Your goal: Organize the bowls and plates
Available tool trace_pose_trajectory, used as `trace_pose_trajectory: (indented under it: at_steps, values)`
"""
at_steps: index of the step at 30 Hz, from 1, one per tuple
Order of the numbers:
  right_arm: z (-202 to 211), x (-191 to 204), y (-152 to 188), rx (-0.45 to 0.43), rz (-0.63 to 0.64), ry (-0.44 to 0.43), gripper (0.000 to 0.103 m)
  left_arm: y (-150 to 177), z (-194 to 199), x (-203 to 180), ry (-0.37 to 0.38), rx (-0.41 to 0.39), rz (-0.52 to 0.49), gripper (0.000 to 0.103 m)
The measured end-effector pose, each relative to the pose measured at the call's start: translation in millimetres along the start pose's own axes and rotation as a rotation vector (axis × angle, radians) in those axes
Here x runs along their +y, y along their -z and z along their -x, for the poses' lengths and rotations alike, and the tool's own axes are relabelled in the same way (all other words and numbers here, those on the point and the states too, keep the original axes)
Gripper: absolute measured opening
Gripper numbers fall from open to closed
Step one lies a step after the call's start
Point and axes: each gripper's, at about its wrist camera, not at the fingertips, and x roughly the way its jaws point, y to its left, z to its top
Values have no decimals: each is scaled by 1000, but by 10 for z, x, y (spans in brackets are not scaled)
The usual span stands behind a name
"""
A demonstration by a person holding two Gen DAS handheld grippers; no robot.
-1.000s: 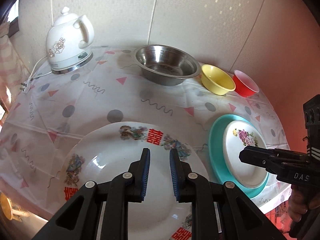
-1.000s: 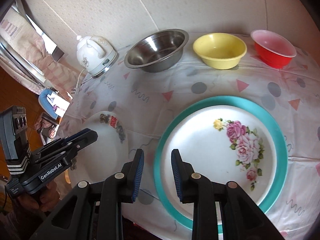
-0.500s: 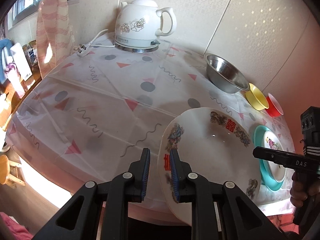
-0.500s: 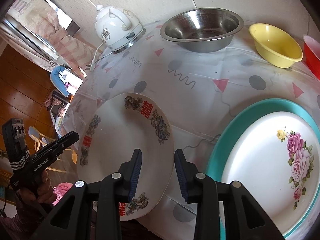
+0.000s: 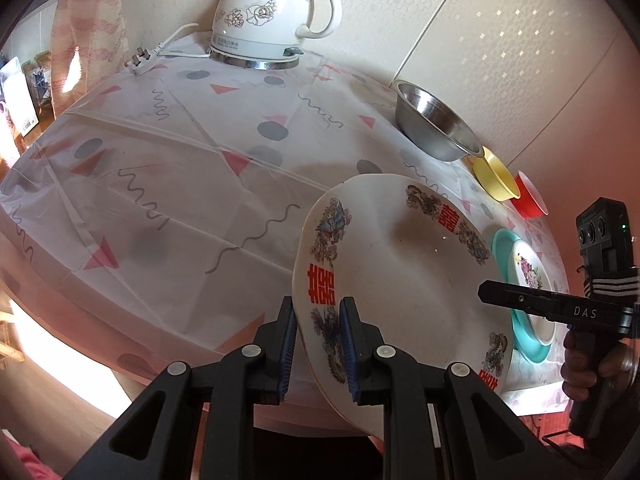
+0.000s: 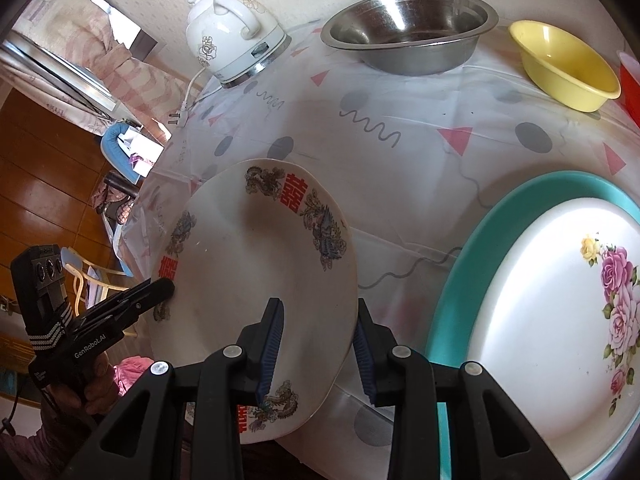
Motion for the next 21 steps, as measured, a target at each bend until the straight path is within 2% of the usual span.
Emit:
trace_pose_trajectory:
  at_steps: [7,14,18,21]
  values:
    - [-121,27,-1,15,12,13,35,-63,-148,-82,-40,14,-32,29]
    - [-115,96,29,0,71,64,35,-69,-166,-125,-75,14,-46,29]
    - [-113,58,25,0,64,43,35,-76,-182,-109,-55,16,-28,34]
    - [-118,65,21,2,65,41,37,-75,-219,-158,-79,12,-54,36]
